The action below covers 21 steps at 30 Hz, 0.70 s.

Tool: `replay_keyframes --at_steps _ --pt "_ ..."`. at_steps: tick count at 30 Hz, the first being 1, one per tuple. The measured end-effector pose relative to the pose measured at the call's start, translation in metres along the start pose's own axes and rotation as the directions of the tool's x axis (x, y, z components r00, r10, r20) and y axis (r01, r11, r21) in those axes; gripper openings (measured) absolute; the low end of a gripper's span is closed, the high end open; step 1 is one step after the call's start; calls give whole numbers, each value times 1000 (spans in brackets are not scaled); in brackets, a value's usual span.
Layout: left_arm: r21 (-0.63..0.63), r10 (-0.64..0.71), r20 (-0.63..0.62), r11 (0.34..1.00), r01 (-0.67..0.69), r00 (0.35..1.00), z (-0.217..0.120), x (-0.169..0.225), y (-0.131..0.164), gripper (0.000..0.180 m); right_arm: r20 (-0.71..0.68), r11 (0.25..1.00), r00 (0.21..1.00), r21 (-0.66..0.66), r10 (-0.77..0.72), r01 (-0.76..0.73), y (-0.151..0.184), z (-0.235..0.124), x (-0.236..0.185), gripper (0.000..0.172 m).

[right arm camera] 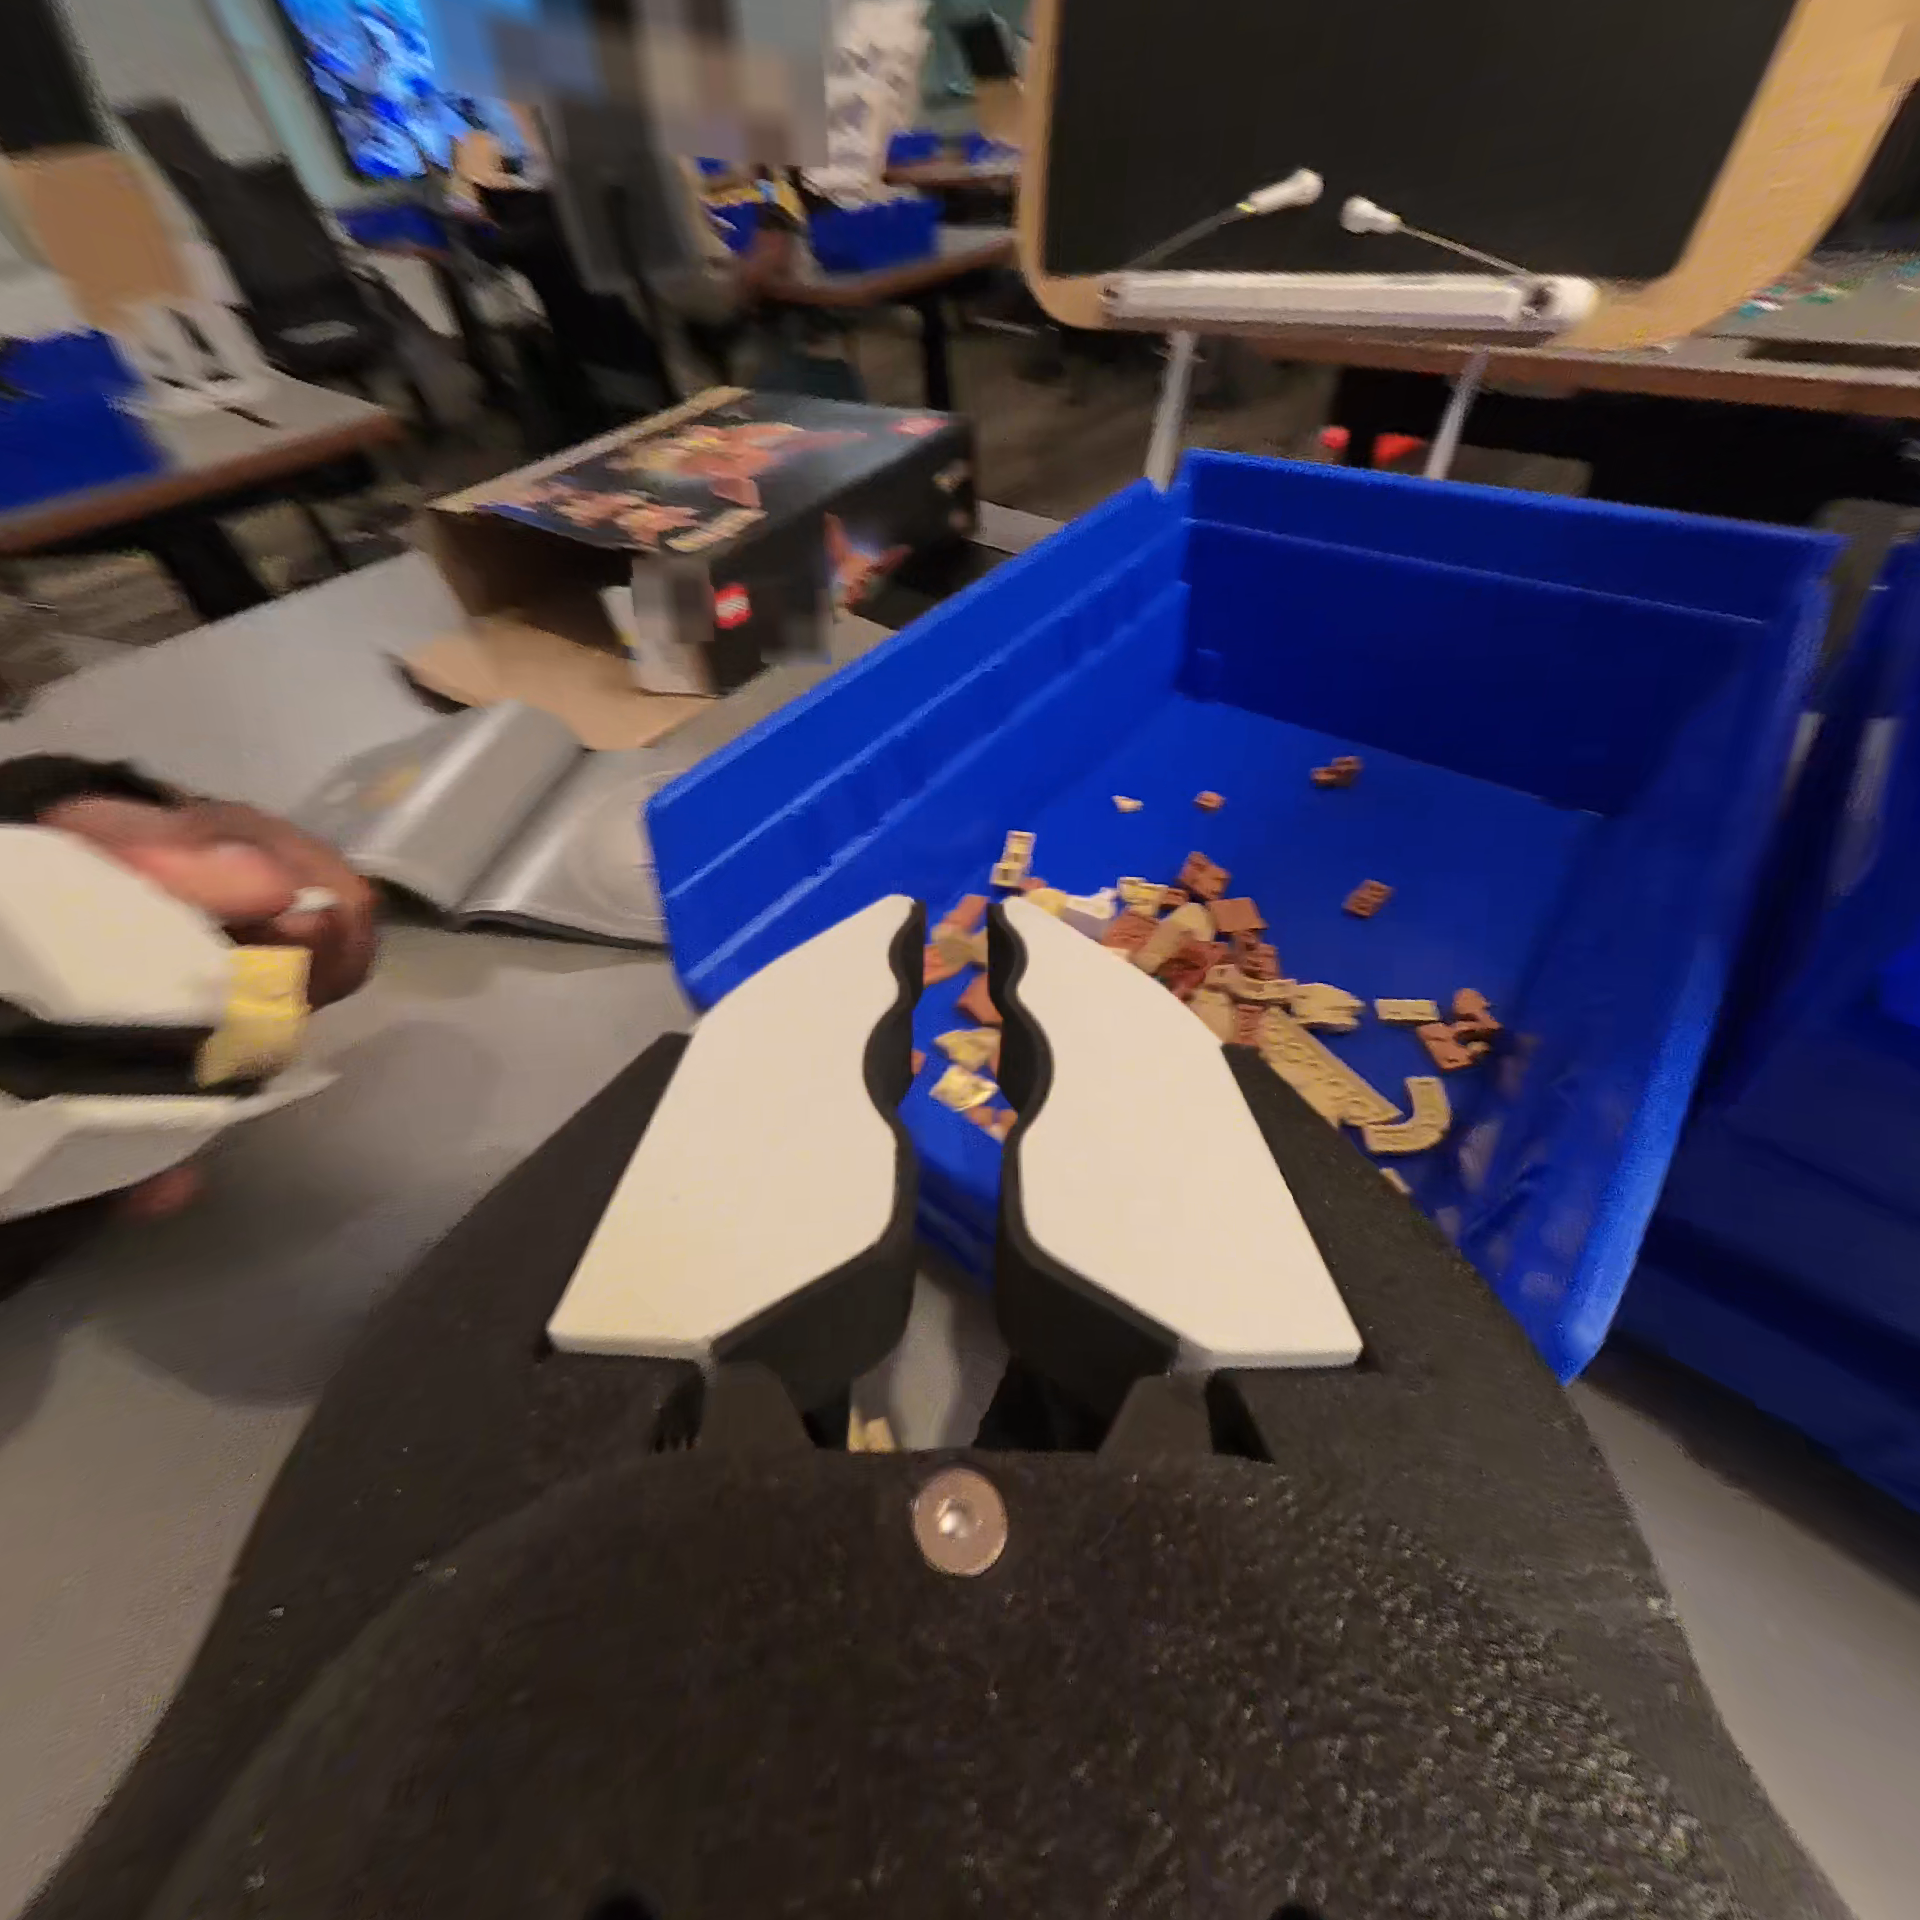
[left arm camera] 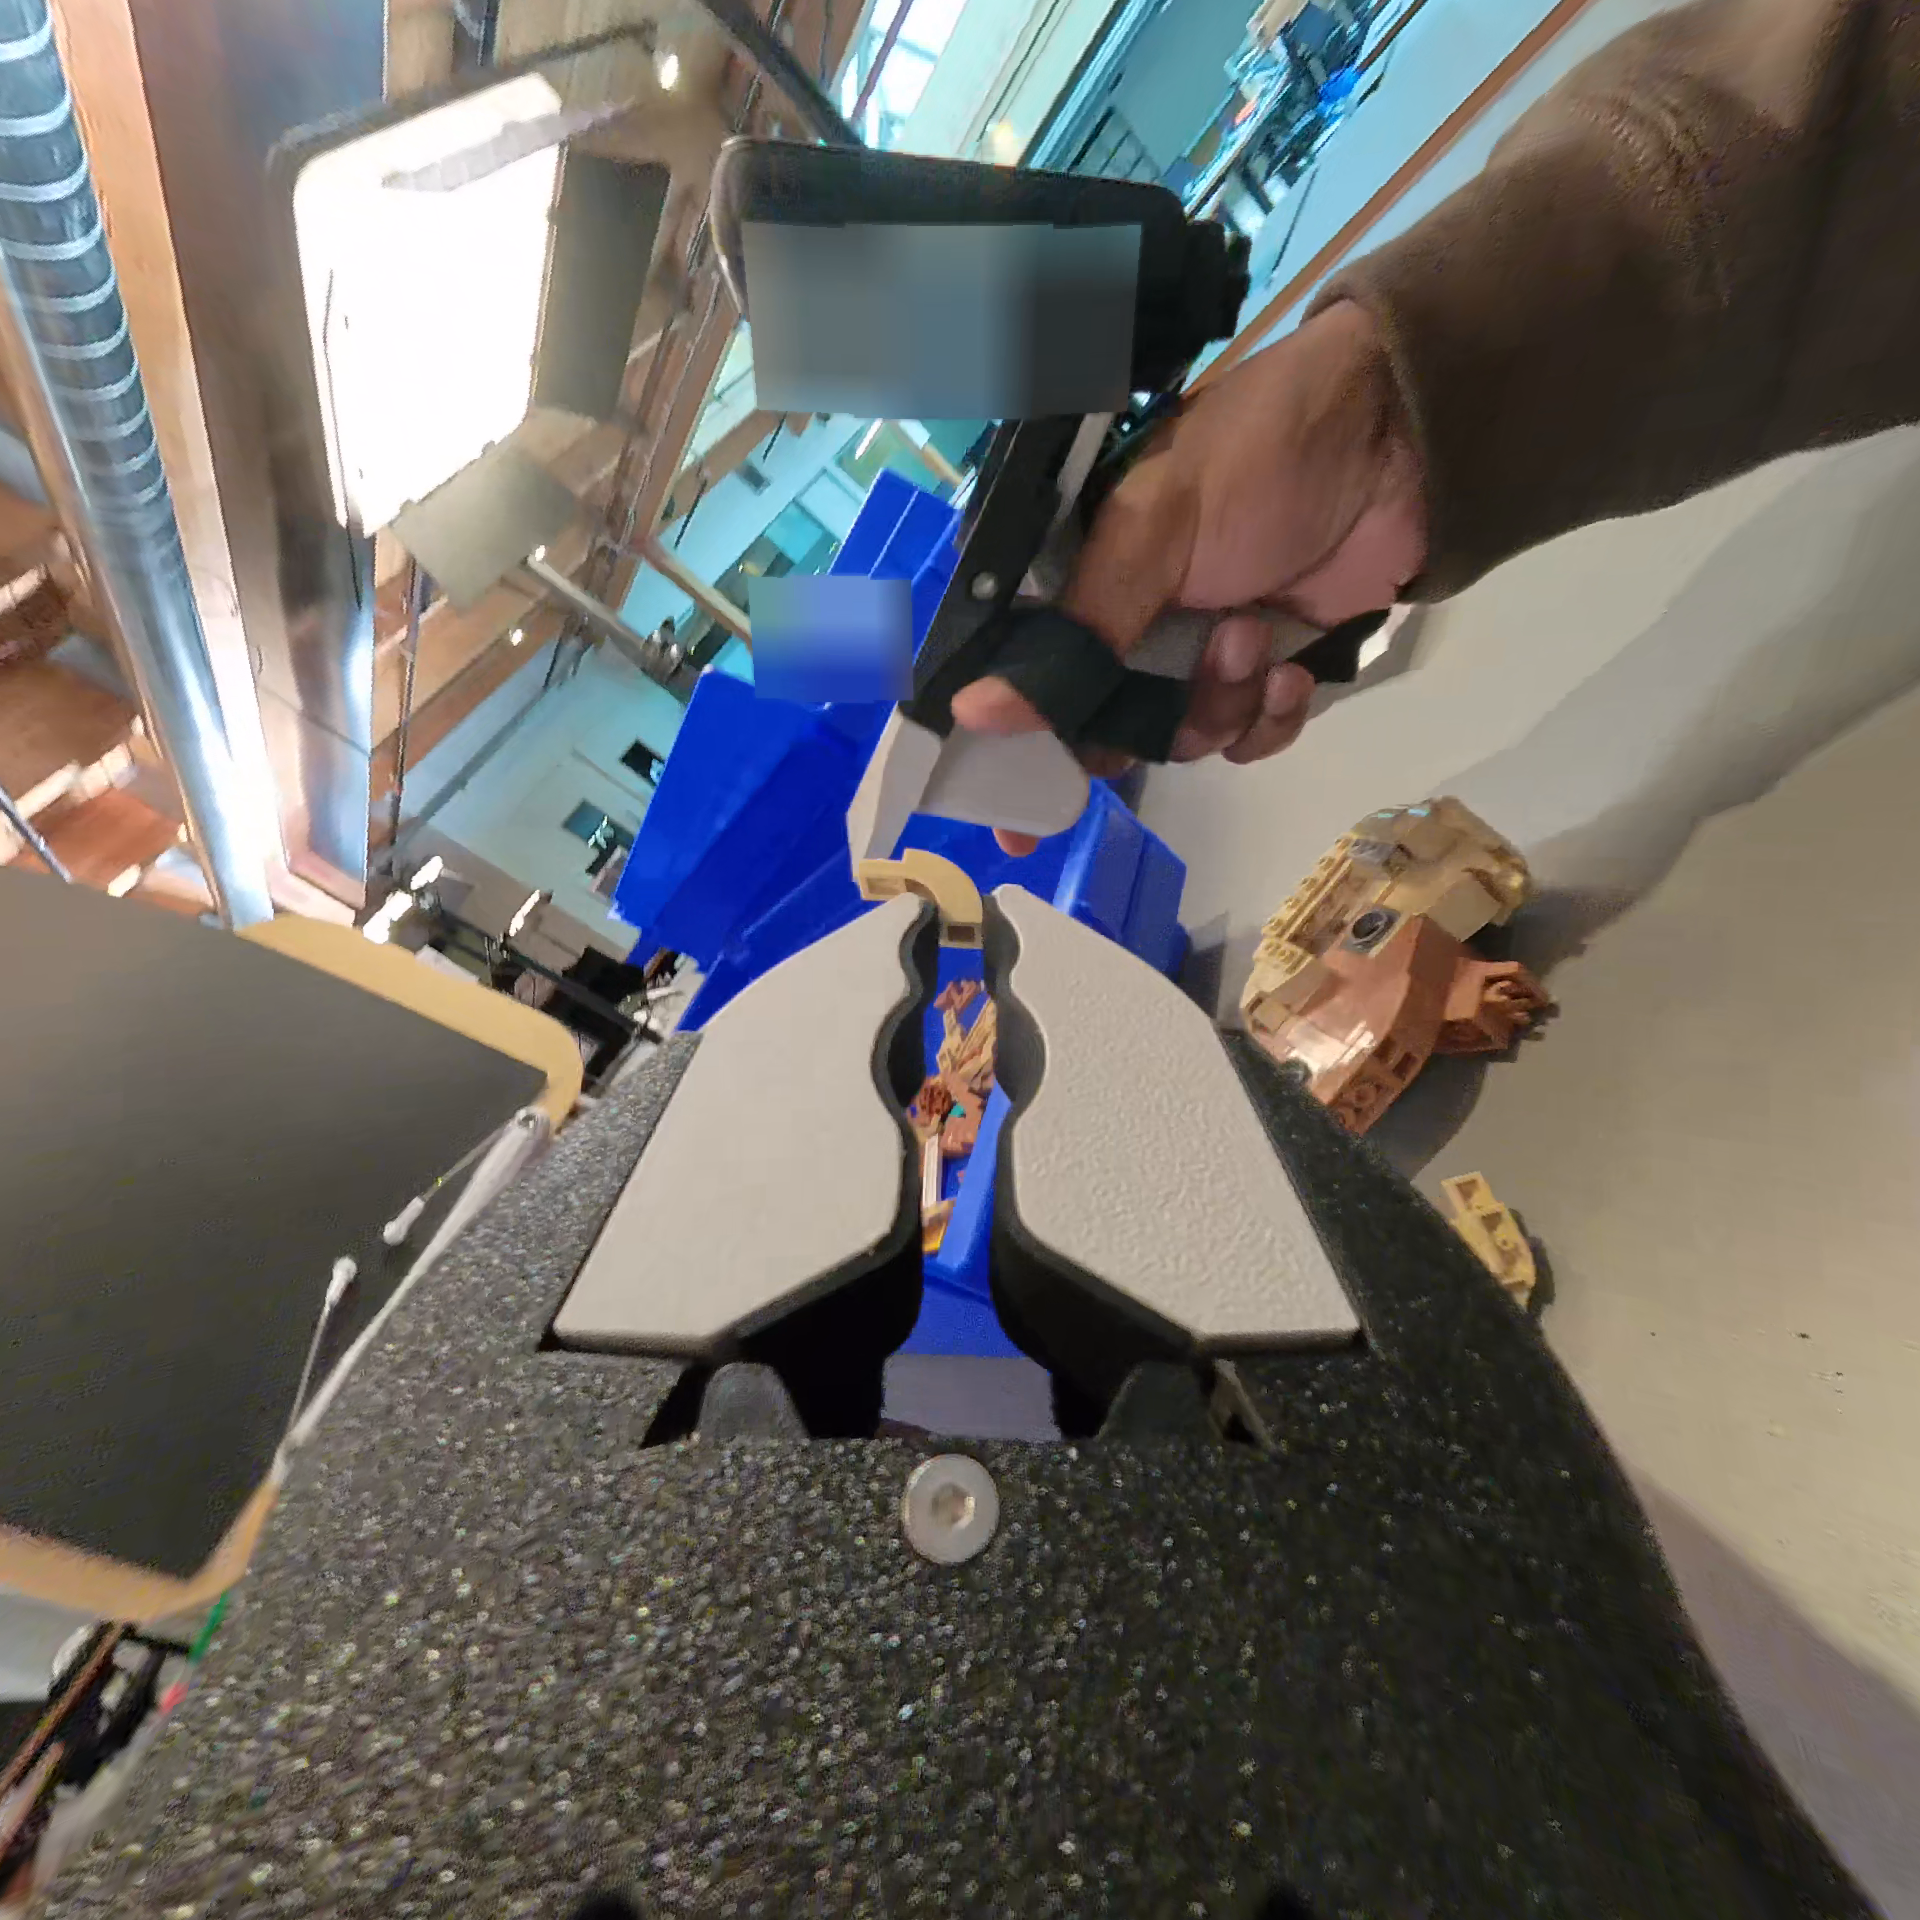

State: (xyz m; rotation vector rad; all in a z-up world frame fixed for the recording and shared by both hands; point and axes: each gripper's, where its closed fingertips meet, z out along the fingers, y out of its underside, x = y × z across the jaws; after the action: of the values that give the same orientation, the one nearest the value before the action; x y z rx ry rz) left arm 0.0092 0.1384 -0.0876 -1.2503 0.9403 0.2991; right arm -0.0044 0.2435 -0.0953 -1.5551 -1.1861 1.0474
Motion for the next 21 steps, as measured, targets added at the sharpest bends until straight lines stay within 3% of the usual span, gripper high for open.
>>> replay_keyframes --at_steps 1,4,10,14,16,18,21 --pt "-14 -21 14 1000 21 1000 0 -4 4 8 -52 1000 999 -23 -3 2 0 8 9 14" --pt "-62 -78 40 995 80 996 1 -12 17 8 -113 998 994 -55 14 -20 5 18 22 18" --pt "-117 -174 86 976 184 981 8 -24 30 8 -116 1000 993 -4 -2 2 4 0 23 19" --pt "-306 -182 136 927 216 974 31 -48 55 8 -108 1000 994 15 4 -2 1 -2 19 19" --pt "-369 -256 134 884 288 957 43 -57 66 17 -109 1000 994 -2 -24 24 5 -2 16 19" --pt "-374 -364 152 840 394 919 49 -61 72 28 -113 997 991 -26 -73 70 11 -3 14 20" --pt "-293 -438 171 833 470 883 48 -62 71 31 -112 990 985 -57 -134 129 17 -5 12 20"
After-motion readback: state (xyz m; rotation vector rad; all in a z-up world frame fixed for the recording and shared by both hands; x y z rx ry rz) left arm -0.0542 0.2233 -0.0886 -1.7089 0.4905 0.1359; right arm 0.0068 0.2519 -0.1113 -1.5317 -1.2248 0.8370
